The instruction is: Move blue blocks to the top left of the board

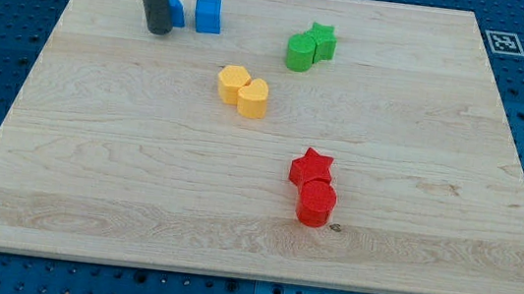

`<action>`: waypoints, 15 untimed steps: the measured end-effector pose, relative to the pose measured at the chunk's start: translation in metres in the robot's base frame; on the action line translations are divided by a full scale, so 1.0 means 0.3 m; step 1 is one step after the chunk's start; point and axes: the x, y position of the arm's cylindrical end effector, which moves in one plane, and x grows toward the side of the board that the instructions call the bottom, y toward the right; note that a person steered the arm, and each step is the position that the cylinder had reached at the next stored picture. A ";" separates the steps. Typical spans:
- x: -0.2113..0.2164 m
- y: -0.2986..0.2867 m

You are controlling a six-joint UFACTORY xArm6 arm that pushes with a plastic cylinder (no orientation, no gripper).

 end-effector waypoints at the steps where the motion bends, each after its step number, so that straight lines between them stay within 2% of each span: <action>1: 0.083 0.158; 2: 0.069 0.306; 4: -0.059 0.336; 7: -0.332 0.067; 8: -0.317 0.097; 10: -0.017 0.379; 11: 0.029 0.357; 14: -0.126 0.213; 15: -0.171 0.090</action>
